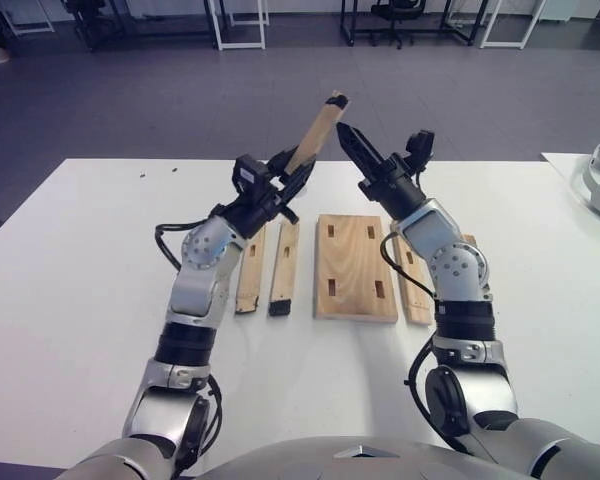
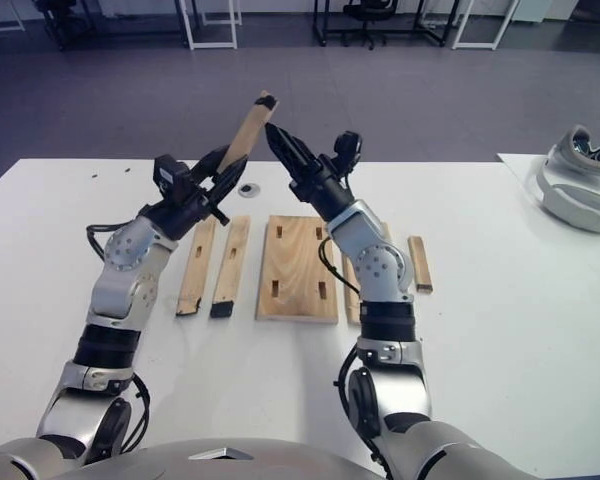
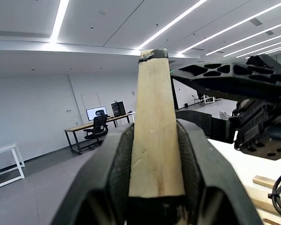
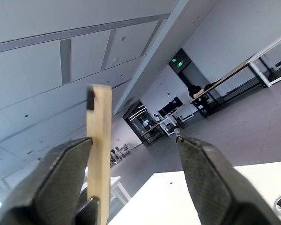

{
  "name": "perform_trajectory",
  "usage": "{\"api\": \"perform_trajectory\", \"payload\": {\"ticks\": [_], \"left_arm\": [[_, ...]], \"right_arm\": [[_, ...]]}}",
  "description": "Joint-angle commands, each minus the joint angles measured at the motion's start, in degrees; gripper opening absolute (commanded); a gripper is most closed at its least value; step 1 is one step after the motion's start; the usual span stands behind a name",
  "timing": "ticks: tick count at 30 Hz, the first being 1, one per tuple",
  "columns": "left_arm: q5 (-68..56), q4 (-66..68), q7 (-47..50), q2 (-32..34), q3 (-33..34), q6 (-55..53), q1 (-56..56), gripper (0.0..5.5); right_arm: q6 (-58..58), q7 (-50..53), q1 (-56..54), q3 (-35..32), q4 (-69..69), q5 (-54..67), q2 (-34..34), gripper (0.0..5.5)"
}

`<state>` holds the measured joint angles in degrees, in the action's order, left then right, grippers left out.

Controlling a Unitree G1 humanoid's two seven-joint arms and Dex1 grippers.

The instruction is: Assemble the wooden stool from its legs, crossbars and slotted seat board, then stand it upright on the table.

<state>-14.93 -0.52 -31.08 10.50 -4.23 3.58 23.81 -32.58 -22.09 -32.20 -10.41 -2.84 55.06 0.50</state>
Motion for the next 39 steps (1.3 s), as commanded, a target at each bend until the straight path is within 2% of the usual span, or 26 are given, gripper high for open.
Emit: {"api": "perform_trajectory", "payload": {"ticks": [1, 17, 20, 22, 26, 33, 39], "left_arm": [[3.7, 0.7, -1.4, 1.1, -2.5, 1.8, -0.3, 1.29], [7.9, 1.0, -2.5, 2.8, -4.0, 6.0, -0.9, 1.29], [11.0, 1.8, -3.0, 4.2, -5.8, 7.0, -1.6, 1.29], [12.6, 3.1, -3.1, 4.6, -7.1, 6.6, -2.6, 1.87], [13.2, 2.7, -0.6, 6.5, -4.5, 5.0, -6.9, 2.47], [10.3, 1.3, 4.9, 5.1, 1.1, 0.9, -9.6, 3.66], [10.6, 0.2, 5.7, 5.1, 0.9, -0.2, -10.7, 3.72]], "right_arm": [[-2.2, 1.6, -0.9, -0.2, 1.7, 1.8, -1.3, 3.36], [-5.9, 2.7, -0.5, -1.9, 2.7, 2.0, -0.1, 0.45], [-5.5, 2.7, 1.5, -1.7, 3.7, 0.0, 1.2, 0.42], [-1.8, 2.4, 6.0, -2.6, 4.9, -4.0, 3.0, 0.42], [9.0, 4.6, 20.0, -9.4, 8.2, -11.8, 5.2, 0.42], [18.1, 7.5, 25.2, -8.1, 4.0, -22.1, 4.4, 0.42], [19.9, 7.6, 26.9, -7.0, 3.5, -25.3, 5.0, 0.42]]}}
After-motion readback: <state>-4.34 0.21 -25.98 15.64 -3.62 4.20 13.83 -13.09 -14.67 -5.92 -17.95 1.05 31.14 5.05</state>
